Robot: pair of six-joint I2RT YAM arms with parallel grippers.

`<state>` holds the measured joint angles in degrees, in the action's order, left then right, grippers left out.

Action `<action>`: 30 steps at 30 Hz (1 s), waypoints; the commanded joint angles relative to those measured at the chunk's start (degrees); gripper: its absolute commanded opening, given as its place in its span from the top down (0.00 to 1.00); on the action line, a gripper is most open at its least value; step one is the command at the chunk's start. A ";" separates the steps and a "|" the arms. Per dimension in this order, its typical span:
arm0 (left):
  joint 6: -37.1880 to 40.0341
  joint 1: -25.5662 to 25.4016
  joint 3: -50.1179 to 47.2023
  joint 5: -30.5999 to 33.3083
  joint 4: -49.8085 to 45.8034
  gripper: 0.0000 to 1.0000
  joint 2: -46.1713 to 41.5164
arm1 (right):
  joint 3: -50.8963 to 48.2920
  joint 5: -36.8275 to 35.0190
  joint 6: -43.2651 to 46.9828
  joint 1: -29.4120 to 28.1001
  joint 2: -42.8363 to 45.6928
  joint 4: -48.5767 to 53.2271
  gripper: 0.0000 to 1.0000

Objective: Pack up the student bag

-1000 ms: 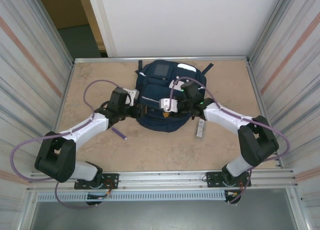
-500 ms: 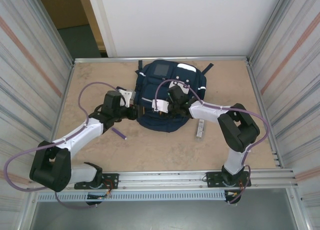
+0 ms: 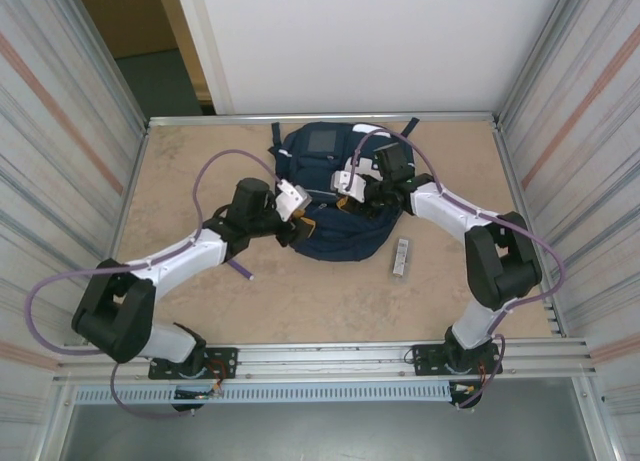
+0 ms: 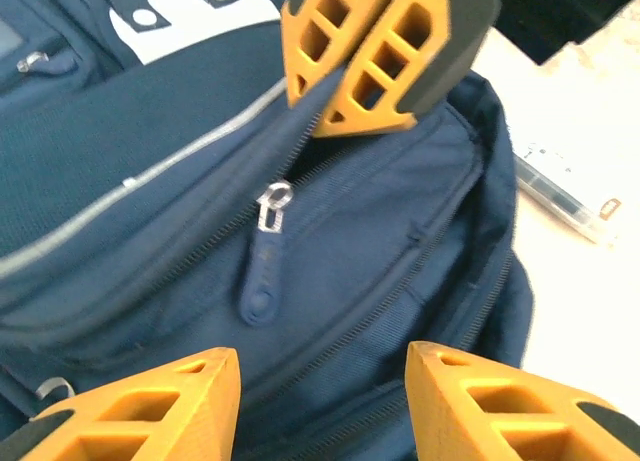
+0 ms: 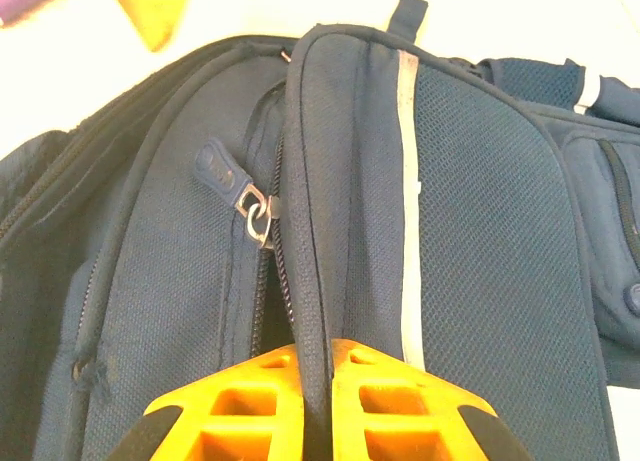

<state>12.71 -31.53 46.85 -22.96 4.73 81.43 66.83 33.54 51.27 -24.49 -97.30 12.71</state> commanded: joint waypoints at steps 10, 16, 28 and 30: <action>8.74 -1.82 2.09 -6.04 8.24 0.61 6.54 | -0.10 7.26 2.45 -1.89 5.45 3.20 0.94; 8.77 -4.31 1.19 -1.78 10.87 0.70 9.34 | -1.11 7.46 2.17 -2.70 5.67 2.75 0.94; 7.85 -3.06 -1.63 9.30 12.14 1.00 5.56 | -3.19 2.17 7.59 -4.21 7.99 6.42 0.94; 6.33 -1.16 -2.70 7.64 12.06 1.00 4.72 | -4.22 1.53 7.08 -3.52 8.82 5.67 0.94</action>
<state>19.51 -35.57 45.67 -19.70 14.50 88.33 63.79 31.57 56.42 -27.31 -92.92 16.78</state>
